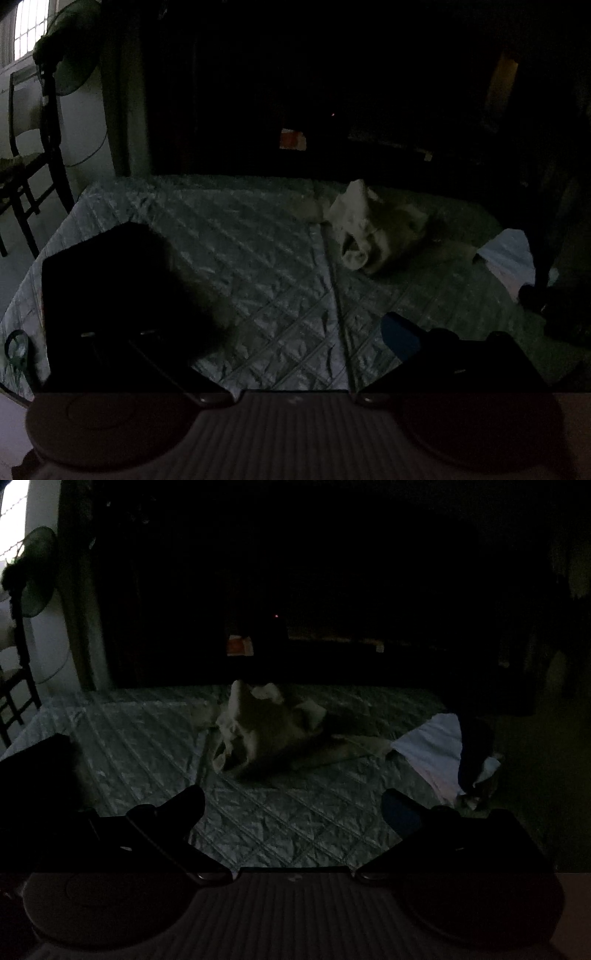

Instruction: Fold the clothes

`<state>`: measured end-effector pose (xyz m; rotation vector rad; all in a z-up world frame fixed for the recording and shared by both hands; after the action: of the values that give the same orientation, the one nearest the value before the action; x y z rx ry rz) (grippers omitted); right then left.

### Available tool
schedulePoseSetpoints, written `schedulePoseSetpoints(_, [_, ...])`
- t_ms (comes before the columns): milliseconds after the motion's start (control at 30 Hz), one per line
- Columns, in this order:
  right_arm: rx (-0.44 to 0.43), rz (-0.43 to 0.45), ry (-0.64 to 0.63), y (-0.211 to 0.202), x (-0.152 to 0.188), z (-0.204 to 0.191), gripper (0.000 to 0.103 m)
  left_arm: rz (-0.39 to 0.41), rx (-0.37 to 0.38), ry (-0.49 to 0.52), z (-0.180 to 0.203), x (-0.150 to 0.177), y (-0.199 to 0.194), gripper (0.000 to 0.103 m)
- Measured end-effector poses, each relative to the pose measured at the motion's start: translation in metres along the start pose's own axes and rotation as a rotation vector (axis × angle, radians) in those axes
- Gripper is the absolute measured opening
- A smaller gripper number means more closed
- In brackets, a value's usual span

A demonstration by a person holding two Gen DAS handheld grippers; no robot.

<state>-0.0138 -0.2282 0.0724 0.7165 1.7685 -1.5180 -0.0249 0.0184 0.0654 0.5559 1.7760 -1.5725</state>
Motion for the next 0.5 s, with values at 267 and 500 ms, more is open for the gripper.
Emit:
schedulePoseSetpoints(267, [0.002, 0.003, 0.047, -0.009, 0.015, 0.008, 0.102, -0.006, -0.022, 0.036, 0.016, -0.006, -0.014, 0.101])
schedulePoseSetpoints(500, [0.004, 0.021, 0.058, -0.017, 0.017, 0.015, 0.102, -0.015, -0.035, 0.047, 0.021, -0.003, -0.021, 0.101])
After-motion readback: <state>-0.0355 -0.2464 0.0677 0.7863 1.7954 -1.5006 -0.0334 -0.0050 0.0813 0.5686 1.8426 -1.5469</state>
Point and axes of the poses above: each gripper's, at about its wrist camera, not at the fingertips, and y roughly the way its jaws point, z to its right, x to its underside, the point moved 9 cm from there along y, roughly the way its jaws point, and after that the axes turned 10 degrees about -x, right-handed, at the moved point
